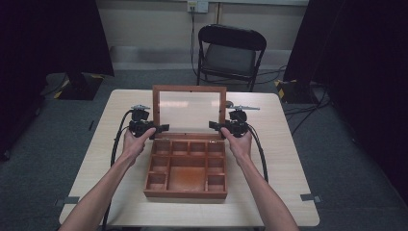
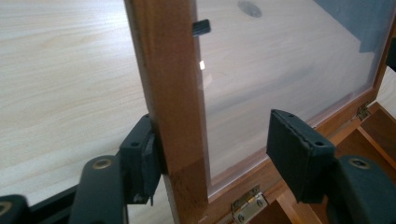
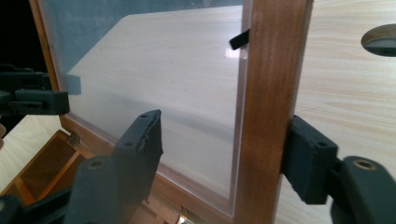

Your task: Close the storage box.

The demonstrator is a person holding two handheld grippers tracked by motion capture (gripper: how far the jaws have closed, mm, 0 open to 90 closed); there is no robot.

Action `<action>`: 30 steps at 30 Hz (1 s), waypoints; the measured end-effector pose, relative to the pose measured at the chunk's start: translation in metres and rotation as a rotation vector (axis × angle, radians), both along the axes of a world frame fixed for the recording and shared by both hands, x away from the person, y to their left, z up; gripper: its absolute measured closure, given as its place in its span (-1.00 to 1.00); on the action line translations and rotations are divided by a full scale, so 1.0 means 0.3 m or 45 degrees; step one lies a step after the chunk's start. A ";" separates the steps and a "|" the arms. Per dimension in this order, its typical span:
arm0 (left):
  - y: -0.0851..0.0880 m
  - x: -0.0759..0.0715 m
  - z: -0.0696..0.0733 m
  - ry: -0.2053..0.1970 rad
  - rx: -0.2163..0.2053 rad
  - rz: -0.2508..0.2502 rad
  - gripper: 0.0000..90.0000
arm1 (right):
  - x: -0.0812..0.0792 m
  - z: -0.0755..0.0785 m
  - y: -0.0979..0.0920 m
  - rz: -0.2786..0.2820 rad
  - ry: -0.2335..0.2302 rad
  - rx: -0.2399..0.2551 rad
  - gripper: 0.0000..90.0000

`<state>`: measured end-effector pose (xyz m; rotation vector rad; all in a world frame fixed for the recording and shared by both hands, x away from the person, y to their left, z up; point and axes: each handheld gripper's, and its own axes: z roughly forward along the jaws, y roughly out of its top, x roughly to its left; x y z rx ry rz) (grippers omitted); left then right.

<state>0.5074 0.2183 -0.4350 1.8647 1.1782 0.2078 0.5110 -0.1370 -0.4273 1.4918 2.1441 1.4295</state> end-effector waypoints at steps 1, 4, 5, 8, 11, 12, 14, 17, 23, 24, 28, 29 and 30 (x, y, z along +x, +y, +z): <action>0.001 -0.004 0.003 -0.002 -0.006 -0.002 -0.13 | -0.003 0.005 -0.002 0.005 -0.003 -0.002 -0.16; 0.006 -0.019 0.012 -0.028 -0.003 -0.005 -0.07 | -0.014 0.016 -0.005 0.015 -0.013 -0.016 -0.11; 0.007 -0.025 0.015 -0.038 -0.004 -0.002 -0.06 | -0.017 0.018 -0.005 0.017 -0.015 -0.018 -0.11; 0.007 -0.033 0.021 -0.054 -0.005 -0.002 -0.03 | -0.028 0.027 -0.005 0.011 -0.022 -0.010 -0.10; 0.006 -0.038 0.027 -0.062 0.006 -0.007 -0.02 | -0.037 0.032 -0.006 0.016 -0.026 -0.006 -0.09; 0.007 -0.040 0.028 -0.064 0.004 -0.008 -0.02 | -0.037 0.033 -0.006 0.016 -0.025 -0.008 -0.09; 0.013 -0.047 0.030 -0.073 -0.007 -0.015 -0.01 | -0.041 0.037 -0.006 0.022 -0.028 -0.003 -0.08; 0.020 -0.054 0.031 -0.083 -0.015 -0.029 -0.01 | -0.046 0.042 -0.012 0.022 -0.007 0.035 -0.11; 0.027 -0.063 0.033 -0.089 -0.051 -0.022 -0.01 | -0.057 0.046 -0.014 0.029 -0.013 0.040 -0.12; 0.029 -0.065 0.035 -0.093 -0.045 -0.029 -0.01 | -0.059 0.047 -0.015 0.034 -0.014 0.041 -0.12; 0.035 -0.076 0.040 -0.095 -0.055 -0.040 -0.01 | -0.067 0.050 -0.014 0.039 -0.013 0.043 -0.15; 0.036 -0.080 0.044 -0.101 -0.046 -0.049 -0.01 | -0.070 0.050 -0.014 0.042 -0.015 0.042 -0.17; 0.037 -0.084 0.046 -0.102 -0.053 -0.052 0.00 | -0.074 0.049 -0.013 0.043 -0.010 0.041 -0.21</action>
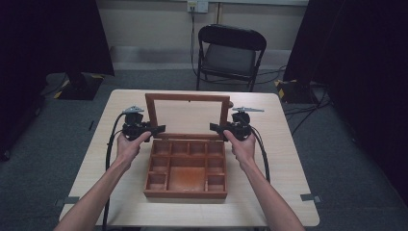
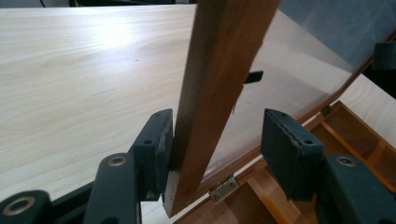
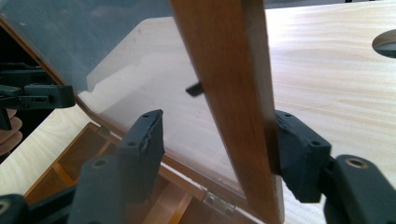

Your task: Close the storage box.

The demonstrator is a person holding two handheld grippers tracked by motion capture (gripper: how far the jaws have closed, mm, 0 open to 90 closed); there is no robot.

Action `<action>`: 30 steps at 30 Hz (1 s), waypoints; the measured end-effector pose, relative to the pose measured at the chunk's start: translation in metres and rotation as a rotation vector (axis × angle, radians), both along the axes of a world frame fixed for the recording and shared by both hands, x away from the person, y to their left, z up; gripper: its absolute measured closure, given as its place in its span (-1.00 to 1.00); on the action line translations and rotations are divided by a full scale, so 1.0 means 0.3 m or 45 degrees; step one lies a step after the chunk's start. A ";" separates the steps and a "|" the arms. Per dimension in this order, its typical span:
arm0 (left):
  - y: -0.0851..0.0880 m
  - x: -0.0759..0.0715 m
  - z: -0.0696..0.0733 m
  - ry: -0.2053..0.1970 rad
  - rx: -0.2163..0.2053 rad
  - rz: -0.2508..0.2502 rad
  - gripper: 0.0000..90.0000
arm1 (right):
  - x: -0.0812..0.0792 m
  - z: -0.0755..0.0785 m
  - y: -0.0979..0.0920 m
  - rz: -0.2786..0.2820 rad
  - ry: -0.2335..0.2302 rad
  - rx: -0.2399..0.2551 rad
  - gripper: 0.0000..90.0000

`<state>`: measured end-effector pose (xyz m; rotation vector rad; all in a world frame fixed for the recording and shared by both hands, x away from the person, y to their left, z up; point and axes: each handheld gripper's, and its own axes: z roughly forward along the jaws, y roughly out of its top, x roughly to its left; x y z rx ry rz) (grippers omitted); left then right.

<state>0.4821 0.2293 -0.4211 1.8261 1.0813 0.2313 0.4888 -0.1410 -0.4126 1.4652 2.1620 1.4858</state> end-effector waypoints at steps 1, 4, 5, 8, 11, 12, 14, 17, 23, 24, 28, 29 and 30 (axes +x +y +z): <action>0.002 -0.002 0.001 -0.007 0.005 -0.004 0.00 | -0.003 -0.002 0.001 0.003 0.003 0.006 -0.22; 0.006 -0.011 0.004 -0.009 -0.006 -0.004 0.00 | -0.011 0.001 0.002 0.010 -0.002 0.004 -0.24; 0.009 -0.014 0.005 -0.006 -0.002 -0.006 0.00 | -0.014 0.003 0.002 0.009 -0.002 0.003 -0.25; 0.013 -0.023 0.010 -0.015 -0.016 -0.008 0.01 | -0.026 0.009 -0.001 0.006 -0.013 0.001 -0.25; 0.016 -0.030 0.014 -0.032 -0.013 -0.016 0.03 | -0.044 0.019 -0.008 -0.002 -0.044 -0.007 -0.24; 0.019 -0.033 0.014 -0.035 -0.008 -0.016 0.03 | -0.046 0.021 -0.010 -0.008 -0.051 -0.009 -0.24; 0.017 -0.035 0.014 -0.039 -0.013 -0.013 0.03 | -0.049 0.026 -0.015 -0.007 -0.057 0.013 -0.22; 0.021 -0.039 0.015 -0.026 -0.009 -0.026 0.03 | -0.053 0.032 -0.014 0.008 -0.074 -0.013 -0.16; 0.028 -0.057 0.019 -0.018 -0.007 -0.053 0.03 | -0.065 0.022 -0.031 0.034 -0.043 -0.015 -0.15; 0.027 -0.060 0.020 -0.019 -0.004 -0.053 0.02 | -0.068 0.021 -0.032 0.037 -0.046 -0.019 -0.16; 0.025 -0.069 0.022 -0.018 0.007 -0.047 0.01 | -0.079 0.027 -0.023 0.038 -0.068 -0.061 -0.17; 0.024 -0.073 0.026 -0.014 0.016 -0.049 0.00 | -0.083 0.029 -0.021 0.037 -0.071 -0.074 -0.17; 0.026 -0.080 0.031 -0.016 0.007 -0.048 -0.01 | -0.088 0.033 -0.018 0.045 -0.074 -0.093 -0.18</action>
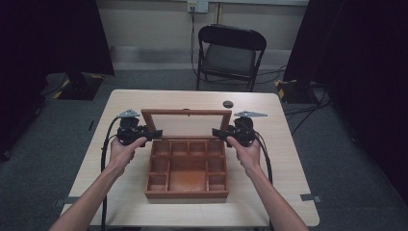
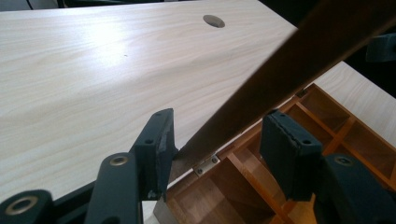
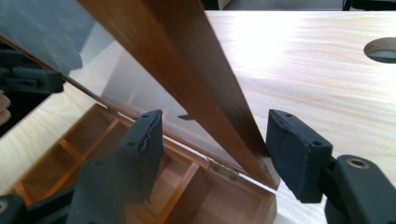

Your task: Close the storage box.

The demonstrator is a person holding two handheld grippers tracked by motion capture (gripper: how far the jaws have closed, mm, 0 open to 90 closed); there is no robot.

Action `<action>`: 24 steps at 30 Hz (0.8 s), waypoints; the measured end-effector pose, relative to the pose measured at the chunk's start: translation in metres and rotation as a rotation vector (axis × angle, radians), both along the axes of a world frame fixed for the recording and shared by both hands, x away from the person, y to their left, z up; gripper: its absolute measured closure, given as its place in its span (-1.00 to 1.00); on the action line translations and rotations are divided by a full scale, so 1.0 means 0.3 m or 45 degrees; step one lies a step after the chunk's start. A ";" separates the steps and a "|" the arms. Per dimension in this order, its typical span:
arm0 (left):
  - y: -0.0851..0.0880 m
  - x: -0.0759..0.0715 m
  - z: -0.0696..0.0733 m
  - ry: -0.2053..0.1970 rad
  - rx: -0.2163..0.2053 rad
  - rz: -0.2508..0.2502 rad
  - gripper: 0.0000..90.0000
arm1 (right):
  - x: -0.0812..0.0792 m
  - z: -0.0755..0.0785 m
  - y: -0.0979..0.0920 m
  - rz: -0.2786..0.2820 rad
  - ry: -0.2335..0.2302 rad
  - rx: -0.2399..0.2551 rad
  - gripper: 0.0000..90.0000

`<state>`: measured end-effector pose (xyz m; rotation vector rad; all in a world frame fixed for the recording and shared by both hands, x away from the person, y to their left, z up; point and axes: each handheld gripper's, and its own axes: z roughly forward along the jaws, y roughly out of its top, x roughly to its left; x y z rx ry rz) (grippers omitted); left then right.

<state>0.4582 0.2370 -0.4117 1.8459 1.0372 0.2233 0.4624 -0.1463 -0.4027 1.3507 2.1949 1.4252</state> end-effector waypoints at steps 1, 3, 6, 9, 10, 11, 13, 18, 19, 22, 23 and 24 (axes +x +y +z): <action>0.003 -0.004 0.003 -0.002 -0.005 0.000 -0.02 | -0.003 0.003 0.002 0.004 -0.004 -0.014 -0.19; 0.001 -0.017 0.008 -0.008 -0.006 0.009 -0.03 | -0.007 0.007 0.003 0.009 0.007 -0.016 -0.22; -0.002 -0.032 0.008 -0.019 0.006 0.011 -0.04 | -0.014 0.010 0.001 0.025 0.020 -0.026 -0.25; -0.003 -0.039 0.005 -0.029 0.011 0.011 -0.05 | -0.024 0.007 0.000 0.020 0.012 -0.026 -0.28; -0.004 -0.046 0.006 -0.035 0.026 0.007 -0.05 | -0.030 0.008 -0.002 0.020 0.015 -0.024 -0.30; -0.005 -0.049 0.007 -0.034 0.028 0.005 -0.05 | -0.033 0.009 -0.004 0.026 0.014 -0.017 -0.30; -0.007 -0.054 0.007 -0.038 0.036 0.014 -0.06 | -0.038 0.011 -0.006 0.029 0.009 -0.023 -0.31; -0.008 -0.066 0.012 -0.038 0.041 0.009 -0.17 | -0.047 0.006 -0.009 0.029 0.017 -0.011 -0.37; -0.009 -0.068 0.012 -0.037 0.038 0.014 -0.19 | -0.050 0.005 -0.011 0.031 0.023 -0.009 -0.37; -0.007 -0.077 0.012 -0.042 0.036 0.020 -0.27 | -0.055 0.002 -0.015 0.038 0.029 -0.003 -0.38; -0.006 -0.080 0.011 -0.039 0.026 0.028 -0.30 | -0.056 0.002 -0.015 0.041 0.032 -0.003 -0.38; -0.005 -0.085 0.013 -0.032 0.025 0.037 -0.34 | -0.058 0.002 -0.015 0.040 0.037 -0.001 -0.38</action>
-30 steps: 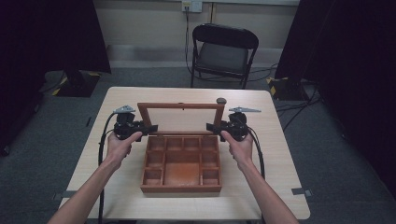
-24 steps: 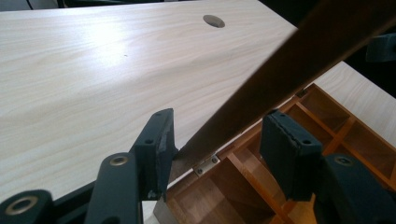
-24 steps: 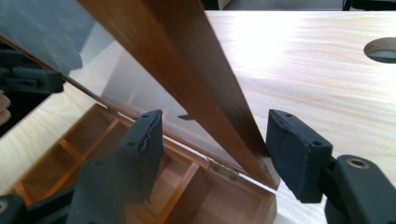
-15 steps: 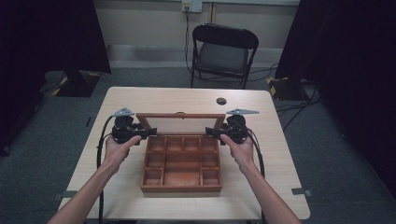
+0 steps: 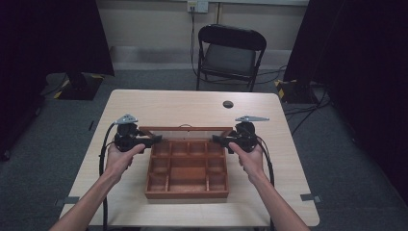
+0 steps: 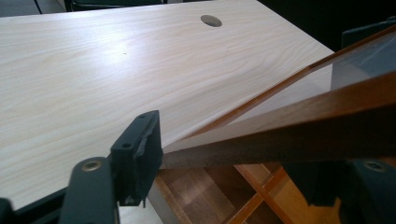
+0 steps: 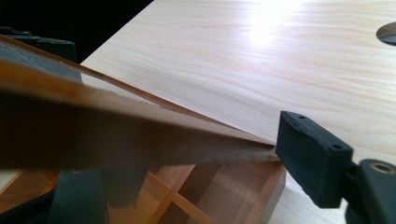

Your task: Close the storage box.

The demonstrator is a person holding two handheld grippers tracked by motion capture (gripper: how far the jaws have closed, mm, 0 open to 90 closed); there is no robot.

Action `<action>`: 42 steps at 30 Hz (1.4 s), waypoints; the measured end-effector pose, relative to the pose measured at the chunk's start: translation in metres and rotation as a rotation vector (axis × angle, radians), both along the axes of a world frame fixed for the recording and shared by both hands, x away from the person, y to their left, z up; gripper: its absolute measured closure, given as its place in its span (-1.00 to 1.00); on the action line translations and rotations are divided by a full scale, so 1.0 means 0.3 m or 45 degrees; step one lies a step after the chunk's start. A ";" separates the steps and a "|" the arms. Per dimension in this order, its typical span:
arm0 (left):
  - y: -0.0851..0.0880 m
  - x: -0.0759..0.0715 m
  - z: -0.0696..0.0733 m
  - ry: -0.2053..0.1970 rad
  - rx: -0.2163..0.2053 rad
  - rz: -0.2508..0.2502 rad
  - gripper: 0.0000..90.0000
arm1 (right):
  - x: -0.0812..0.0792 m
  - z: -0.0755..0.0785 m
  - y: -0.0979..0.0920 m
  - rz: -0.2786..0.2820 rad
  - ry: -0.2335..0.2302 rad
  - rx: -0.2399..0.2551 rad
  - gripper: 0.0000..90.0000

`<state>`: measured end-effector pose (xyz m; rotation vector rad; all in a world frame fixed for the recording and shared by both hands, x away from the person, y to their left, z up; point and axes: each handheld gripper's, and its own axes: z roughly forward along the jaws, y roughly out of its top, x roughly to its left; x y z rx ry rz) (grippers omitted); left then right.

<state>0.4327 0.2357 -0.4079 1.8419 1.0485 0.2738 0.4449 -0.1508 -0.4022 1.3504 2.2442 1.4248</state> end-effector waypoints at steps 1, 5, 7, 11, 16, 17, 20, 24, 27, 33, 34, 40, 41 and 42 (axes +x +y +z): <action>0.000 0.000 0.000 0.000 0.000 0.000 -0.36 | 0.000 0.000 0.000 0.000 0.000 0.000 -0.38; 0.004 -0.028 -0.002 -0.005 0.002 0.007 -0.41 | -0.019 -0.001 -0.002 0.007 0.012 0.005 -0.40; 0.003 -0.043 -0.009 -0.019 0.019 0.012 -0.41 | -0.029 -0.006 -0.001 0.014 0.015 -0.005 -0.42; -0.009 -0.065 -0.022 -0.010 0.021 0.005 -0.36 | -0.042 -0.022 0.001 0.025 0.037 -0.023 -0.47; -0.004 -0.078 -0.023 -0.008 0.019 -0.003 -0.38 | -0.056 -0.034 -0.006 0.031 0.033 -0.012 -0.44; -0.002 -0.081 -0.025 -0.010 0.006 -0.003 -0.39 | -0.060 -0.036 -0.008 0.034 0.028 -0.016 -0.43; 0.007 -0.089 -0.028 -0.007 0.007 -0.010 -0.44 | -0.072 -0.043 -0.013 0.040 0.034 -0.015 -0.42; 0.004 -0.101 -0.043 -0.017 -0.001 -0.002 -0.49 | -0.087 -0.057 -0.015 0.059 0.062 -0.034 -0.42; 0.003 -0.104 -0.046 -0.030 0.008 -0.005 -0.50 | -0.094 -0.063 -0.022 0.068 0.080 -0.039 -0.39; 0.004 -0.103 -0.047 -0.032 0.017 -0.011 -0.52 | -0.086 -0.063 -0.049 0.032 0.073 -0.063 -0.37; 0.005 -0.103 -0.047 -0.034 0.021 -0.015 -0.52 | -0.084 -0.063 -0.057 0.021 0.078 -0.062 -0.36; 0.006 -0.104 -0.045 -0.031 0.010 -0.019 -0.51 | -0.071 -0.061 -0.107 -0.035 0.090 -0.072 -0.36; 0.006 -0.104 -0.045 -0.031 0.012 -0.020 -0.51 | -0.069 -0.061 -0.111 -0.037 0.093 -0.080 -0.35; 0.007 -0.104 -0.045 -0.030 0.018 -0.023 -0.52 | -0.067 -0.062 -0.114 -0.037 0.095 -0.082 -0.33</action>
